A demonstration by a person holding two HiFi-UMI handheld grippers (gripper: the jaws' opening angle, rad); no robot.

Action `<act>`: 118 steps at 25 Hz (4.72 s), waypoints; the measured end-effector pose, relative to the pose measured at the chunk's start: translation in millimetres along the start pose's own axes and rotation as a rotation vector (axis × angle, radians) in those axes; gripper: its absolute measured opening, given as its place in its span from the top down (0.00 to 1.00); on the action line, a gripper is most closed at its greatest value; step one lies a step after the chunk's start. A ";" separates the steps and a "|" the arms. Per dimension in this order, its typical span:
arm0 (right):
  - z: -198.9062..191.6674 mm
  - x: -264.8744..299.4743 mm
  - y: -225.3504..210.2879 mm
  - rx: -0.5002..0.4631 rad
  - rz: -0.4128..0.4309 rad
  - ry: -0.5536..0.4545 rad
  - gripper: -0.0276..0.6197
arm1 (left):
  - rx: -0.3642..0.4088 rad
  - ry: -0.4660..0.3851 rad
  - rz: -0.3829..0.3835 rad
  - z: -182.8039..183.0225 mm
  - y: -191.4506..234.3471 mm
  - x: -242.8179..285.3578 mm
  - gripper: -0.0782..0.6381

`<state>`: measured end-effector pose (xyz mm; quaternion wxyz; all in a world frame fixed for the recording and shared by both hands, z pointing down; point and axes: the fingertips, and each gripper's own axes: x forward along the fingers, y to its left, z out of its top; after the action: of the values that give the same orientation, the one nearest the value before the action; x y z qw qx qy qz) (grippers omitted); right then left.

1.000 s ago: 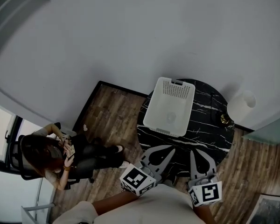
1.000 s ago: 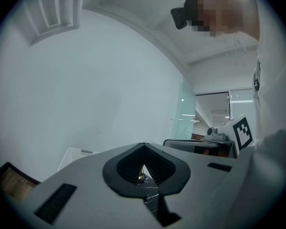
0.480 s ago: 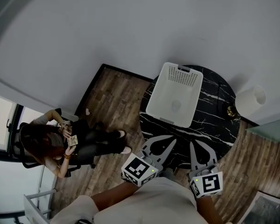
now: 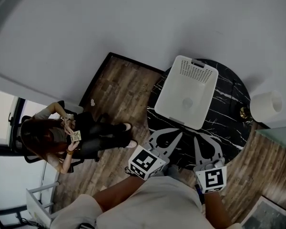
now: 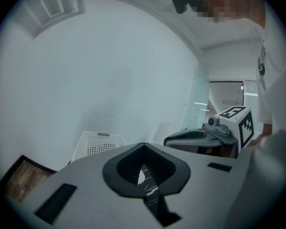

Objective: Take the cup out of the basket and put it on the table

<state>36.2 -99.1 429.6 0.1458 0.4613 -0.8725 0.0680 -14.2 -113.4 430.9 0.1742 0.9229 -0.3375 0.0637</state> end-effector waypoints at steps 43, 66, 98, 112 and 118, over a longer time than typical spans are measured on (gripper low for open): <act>-173.9 206.7 -52.7 -0.580 0.376 0.721 0.86 | 0.001 0.285 0.024 -84.2 140.1 101.5 0.88; -227.0 224.1 -60.0 -0.808 0.529 1.030 0.85 | 0.035 0.306 0.041 -89.4 158.7 123.3 0.88; -237.0 229.9 -48.5 -0.812 0.573 1.007 0.92 | 0.032 0.302 0.062 -86.0 168.8 109.1 0.88; -169.7 201.9 -57.8 -0.824 0.491 0.914 0.92 | 0.005 0.301 0.059 -77.1 155.5 99.2 0.88; -133.0 182.8 -50.9 -0.841 0.468 0.867 0.92 | 0.014 0.288 0.057 -62.3 144.4 91.7 0.88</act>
<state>6.5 -237.7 612.8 0.6346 0.0932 -0.7641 -0.0694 -37.3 -248.5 550.7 0.2127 0.8954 -0.3346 0.2028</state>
